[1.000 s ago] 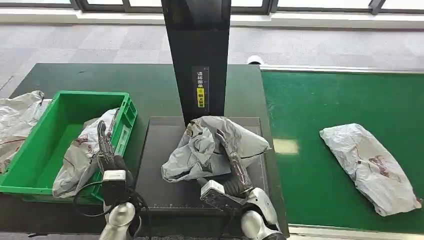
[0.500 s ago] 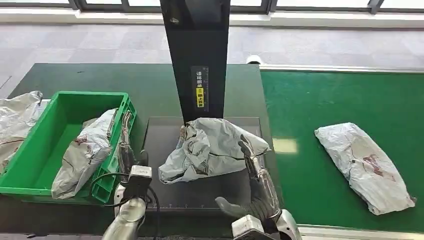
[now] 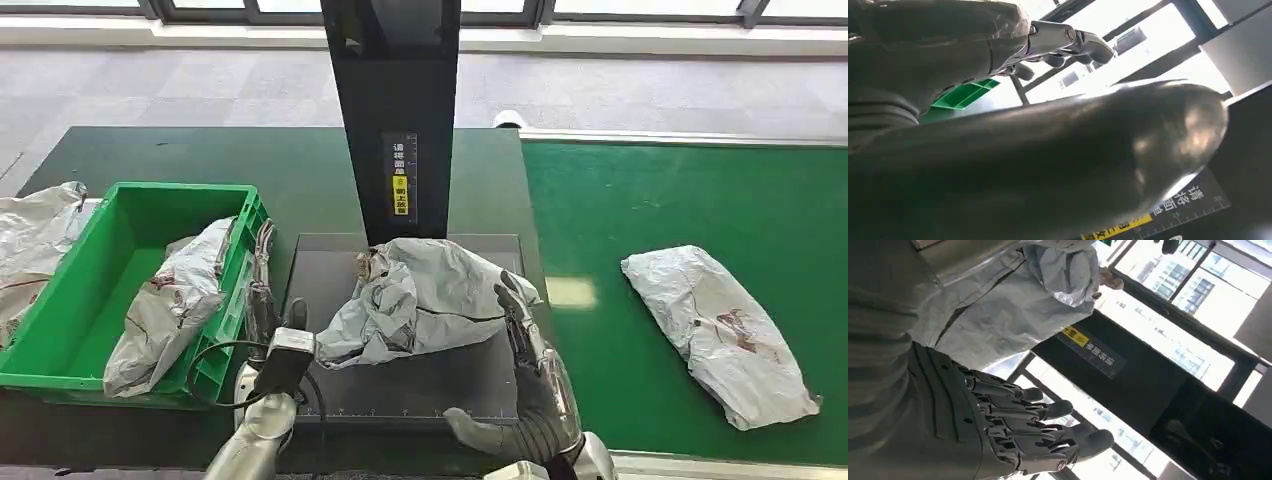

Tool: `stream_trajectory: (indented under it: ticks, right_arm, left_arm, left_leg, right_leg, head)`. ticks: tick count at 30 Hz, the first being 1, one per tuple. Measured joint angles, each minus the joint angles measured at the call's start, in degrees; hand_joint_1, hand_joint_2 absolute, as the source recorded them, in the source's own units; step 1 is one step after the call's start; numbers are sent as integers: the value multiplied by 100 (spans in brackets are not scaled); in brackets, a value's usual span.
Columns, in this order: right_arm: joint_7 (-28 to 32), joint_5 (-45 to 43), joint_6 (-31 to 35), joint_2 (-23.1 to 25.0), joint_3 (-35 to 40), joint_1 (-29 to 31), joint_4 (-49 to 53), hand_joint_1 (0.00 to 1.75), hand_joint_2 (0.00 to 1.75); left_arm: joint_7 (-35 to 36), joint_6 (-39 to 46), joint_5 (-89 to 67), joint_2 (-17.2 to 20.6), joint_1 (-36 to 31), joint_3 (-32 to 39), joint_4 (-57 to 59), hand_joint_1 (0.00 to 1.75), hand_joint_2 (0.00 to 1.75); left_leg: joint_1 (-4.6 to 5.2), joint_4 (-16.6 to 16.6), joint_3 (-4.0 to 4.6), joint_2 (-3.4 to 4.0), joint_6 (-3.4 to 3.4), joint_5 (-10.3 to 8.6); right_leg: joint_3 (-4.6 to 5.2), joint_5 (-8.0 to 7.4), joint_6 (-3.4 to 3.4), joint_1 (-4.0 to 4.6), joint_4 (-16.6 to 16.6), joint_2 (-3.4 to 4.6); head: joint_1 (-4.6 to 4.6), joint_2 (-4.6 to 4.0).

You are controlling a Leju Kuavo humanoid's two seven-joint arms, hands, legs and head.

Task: Moved the parcel from conveyor to table for the left to box.

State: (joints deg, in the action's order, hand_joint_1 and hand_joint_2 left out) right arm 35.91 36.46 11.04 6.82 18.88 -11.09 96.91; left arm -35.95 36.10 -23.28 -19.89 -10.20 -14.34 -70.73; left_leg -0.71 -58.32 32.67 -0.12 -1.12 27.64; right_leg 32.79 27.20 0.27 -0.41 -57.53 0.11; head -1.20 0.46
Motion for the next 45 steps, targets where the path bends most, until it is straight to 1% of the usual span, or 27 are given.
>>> stream_trajectory:
  ticks: [2,3,6,9,12,15,16,17,18,19,20,23,26,29,36,39,45]
  right_arm:
    - [177,-46,74,-26,2,-66,101,0,175]
    - [273,-48,133,-46,2,-117,204,0,175]
    - [391,-111,279,-116,2,-232,530,0,175]
    - [423,-440,587,-307,82,-298,943,0,175]
    - [428,-599,756,-444,197,-280,1218,0,175]
    - [400,-649,787,-557,284,-152,1405,0,175]
    - [393,-690,793,-603,314,-70,1434,0,175]
    - [387,-751,791,-647,365,36,1440,0,175]
    - [384,-823,791,-699,421,154,1440,0,175]
    - [384,-878,782,-738,470,246,1440,0,175]
    - [384,-909,780,-758,492,291,1440,0,175]
    - [384,-992,756,-818,549,455,1440,0,175]
    - [387,-1029,756,-870,605,613,1440,0,175]
    - [387,-1071,769,-903,660,726,1429,0,175]
    - [391,-1086,820,-929,708,839,1399,0,175]
    - [391,-1075,839,-929,708,841,1399,0,175]
    - [391,-1075,844,-931,708,843,1397,0,175]
  left_arm:
    - [118,-296,-57,11,-66,-72,75,0,0]
    - [186,-608,-57,15,-134,-133,175,0,175]
    - [164,-1210,-194,22,-317,-232,450,0,175]
    - [200,-1570,-771,9,-576,-416,705,0,175]
    - [429,-1772,-1364,-70,-883,-641,1030,0,175]
    - [934,-1779,-1615,-164,-1318,-1028,1612,0,175]
    - [1402,-1916,-1782,-188,-1528,-1242,1928,0,175]
    - [1879,-2038,-1957,-201,-1730,-1484,2251,7,175]
    - [2302,-2152,-2093,-208,-1905,-1799,2588,30,175]
    - [2524,-2168,-2118,-205,-2008,-2099,2890,86,175]
    - [2535,-2157,-2083,-203,-2063,-2283,3078,175,175]
    - [2376,-2049,-1840,-208,-2274,-2709,3548,175,175]
    - [2207,-1667,-1724,-212,-2448,-2997,3913,175,175]
    - [2092,-1263,-1772,-223,-2527,-3003,4137,175,175]
    - [2015,-841,-2083,-225,-2585,-2936,4319,175,175]
    - [2011,-786,-2124,-227,-2585,-2874,4360,175,175]
    - [2006,-762,-2129,-227,-2585,-2837,4406,175,175]
  left_leg:
    - [0,-1,1,-6,0,0]
    - [1,0,2,-14,1,0]
    - [1,-1,2,-8,1,0]
    - [4,-1,1,-7,1,0]
    - [7,-2,1,-9,3,-1]
    - [7,-2,1,-10,4,-2]
    - [8,-2,1,-9,6,-4]
    - [9,-2,-3,-9,6,-4]
    - [10,-1,-11,-7,6,-4]
    - [10,-1,-18,-1,6,-4]
    - [10,-1,-20,-1,6,-4]
    - [9,-1,-22,-34,13,-9]
    - [9,1,-34,-37,15,-7]
    - [10,1,-38,-35,17,-6]
    - [10,1,-32,-35,22,-10]
    - [9,1,-28,-32,22,-10]
    - [9,1,-56,-32,19,-14]
  right_leg:
    - [0,0,1,-1,1,-5]
    - [-4,1,1,-1,1,-13]
    - [0,0,1,-1,1,-8]
    - [-1,-1,2,-5,1,-7]
    - [-5,-1,3,-6,2,-9]
    - [-4,-5,7,-7,2,-9]
    - [-5,-6,8,-7,2,-7]
    - [-8,-9,11,-9,2,-6]
    - [-15,-9,11,-10,1,-5]
    - [-20,-9,11,-10,1,-3]
    - [-23,-9,11,-9,1,-1]
    - [-43,-1,12,-8,1,-37]
    - [-62,5,15,-9,2,-43]
    - [-67,6,17,-10,4,-43]
    - [-86,2,20,-9,5,-44]
    - [-86,2,20,-8,5,-43]
    - [-85,-1,17,-8,3,-43]
  head:
    - [0,0]
    - [0,0]
    - [0,0]
    - [0,2]
    - [0,0]
    - [0,0]
    - [0,2]
    - [0,0]
    - [0,0]
    - [0,2]
    - [0,2]
    - [0,2]
    - [0,2]
    - [0,2]
    - [0,2]
    - [0,2]
    - [0,2]
